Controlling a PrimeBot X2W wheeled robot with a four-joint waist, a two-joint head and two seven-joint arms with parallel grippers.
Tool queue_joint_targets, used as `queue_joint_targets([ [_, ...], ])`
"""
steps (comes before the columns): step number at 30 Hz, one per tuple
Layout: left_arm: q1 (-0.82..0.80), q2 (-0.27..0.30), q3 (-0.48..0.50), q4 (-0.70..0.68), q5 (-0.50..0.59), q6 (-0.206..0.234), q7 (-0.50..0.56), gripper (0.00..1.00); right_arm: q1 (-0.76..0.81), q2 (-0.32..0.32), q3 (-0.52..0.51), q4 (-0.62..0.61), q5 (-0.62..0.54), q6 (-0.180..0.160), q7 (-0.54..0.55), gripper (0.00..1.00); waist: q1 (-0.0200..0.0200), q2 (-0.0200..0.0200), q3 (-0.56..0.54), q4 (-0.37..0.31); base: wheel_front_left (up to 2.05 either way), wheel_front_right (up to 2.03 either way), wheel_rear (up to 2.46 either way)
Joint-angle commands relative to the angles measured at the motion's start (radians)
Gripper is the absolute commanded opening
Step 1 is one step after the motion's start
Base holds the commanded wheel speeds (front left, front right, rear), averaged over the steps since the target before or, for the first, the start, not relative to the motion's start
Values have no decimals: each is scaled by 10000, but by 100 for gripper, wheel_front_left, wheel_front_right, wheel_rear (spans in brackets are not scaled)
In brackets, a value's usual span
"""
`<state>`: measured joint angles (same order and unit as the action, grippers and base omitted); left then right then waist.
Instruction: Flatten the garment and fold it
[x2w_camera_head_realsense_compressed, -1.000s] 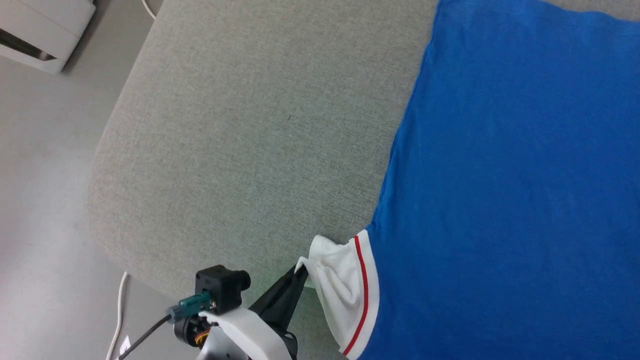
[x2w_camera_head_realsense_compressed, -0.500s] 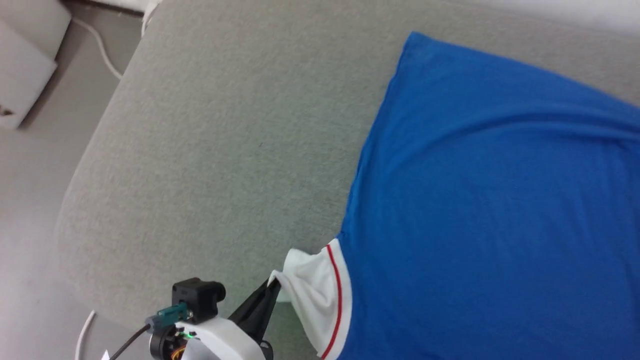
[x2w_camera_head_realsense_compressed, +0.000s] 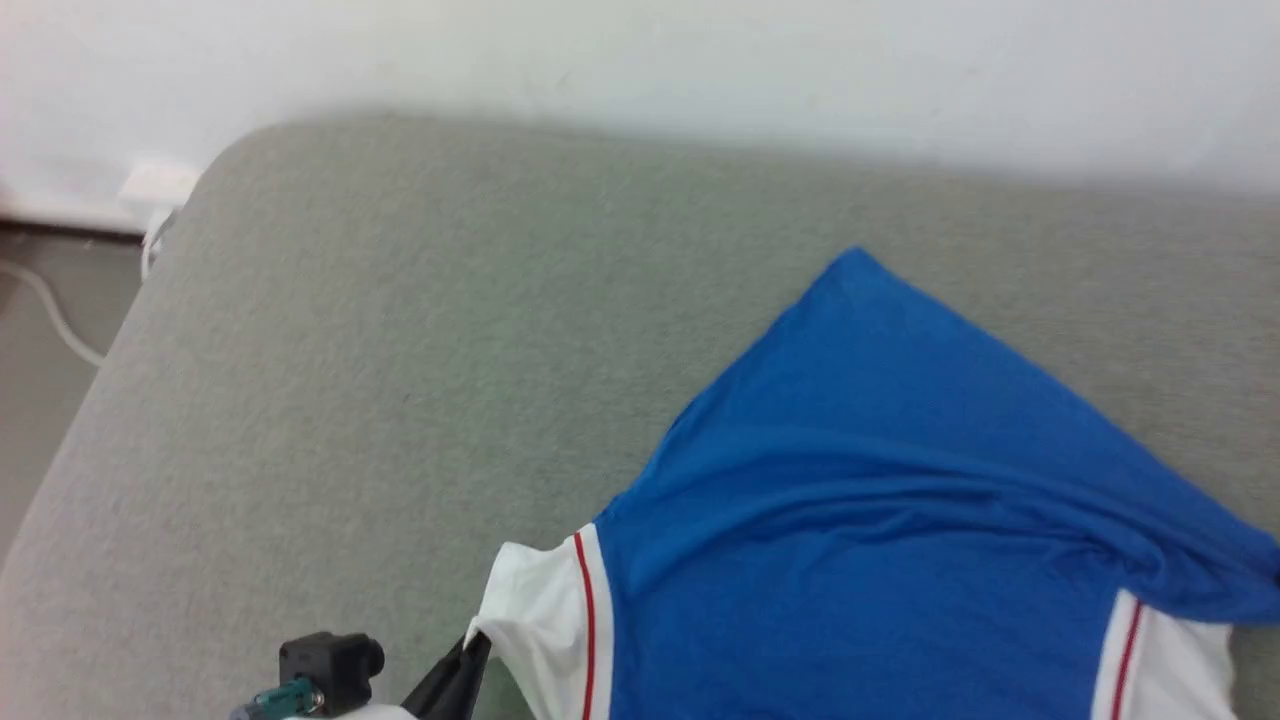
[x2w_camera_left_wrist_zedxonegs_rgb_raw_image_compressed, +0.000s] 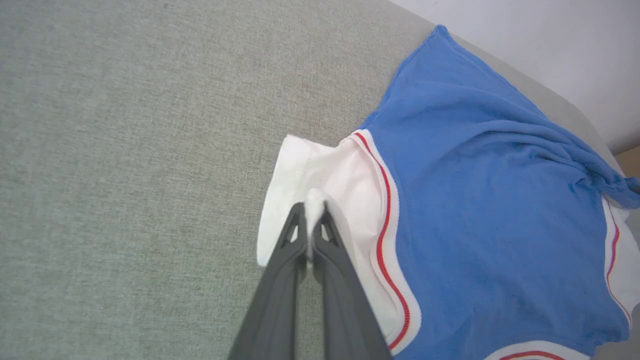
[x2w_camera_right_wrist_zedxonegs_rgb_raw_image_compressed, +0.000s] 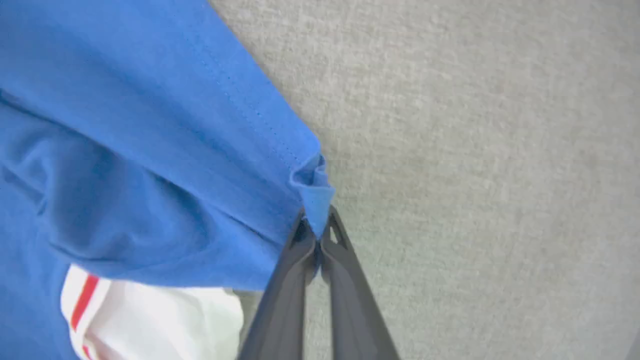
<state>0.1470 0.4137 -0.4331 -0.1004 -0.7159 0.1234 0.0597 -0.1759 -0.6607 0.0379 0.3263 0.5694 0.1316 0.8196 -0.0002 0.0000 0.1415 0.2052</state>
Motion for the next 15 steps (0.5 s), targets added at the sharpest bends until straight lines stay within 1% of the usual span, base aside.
queue_joint_targets([
  [1,150,50,68,-43,-58,91,-59,0,521,25,-324,-354,84,-9,91,0,2,0,-1109,-1137,0,0,0],
  [5,330,107,122,-69,-98,186,-75,0,1958,388,-1102,-1427,31,-9,480,0,2,0,-1267,-1356,0,0,0],
  [9,380,141,142,-86,-104,230,-91,0,3159,940,-1758,-2329,-135,-9,971,0,2,0,-1306,-1451,0,0,0],
  [11,365,141,132,-80,-80,247,-109,0,3495,1282,-2061,-2574,-221,-9,1086,0,2,0,-1276,-1486,0,0,0],
  [15,285,116,65,-42,-65,216,-101,0,3819,1690,-2264,-2657,-513,-9,1287,0,2,0,-1219,-1478,0,0,0],
])
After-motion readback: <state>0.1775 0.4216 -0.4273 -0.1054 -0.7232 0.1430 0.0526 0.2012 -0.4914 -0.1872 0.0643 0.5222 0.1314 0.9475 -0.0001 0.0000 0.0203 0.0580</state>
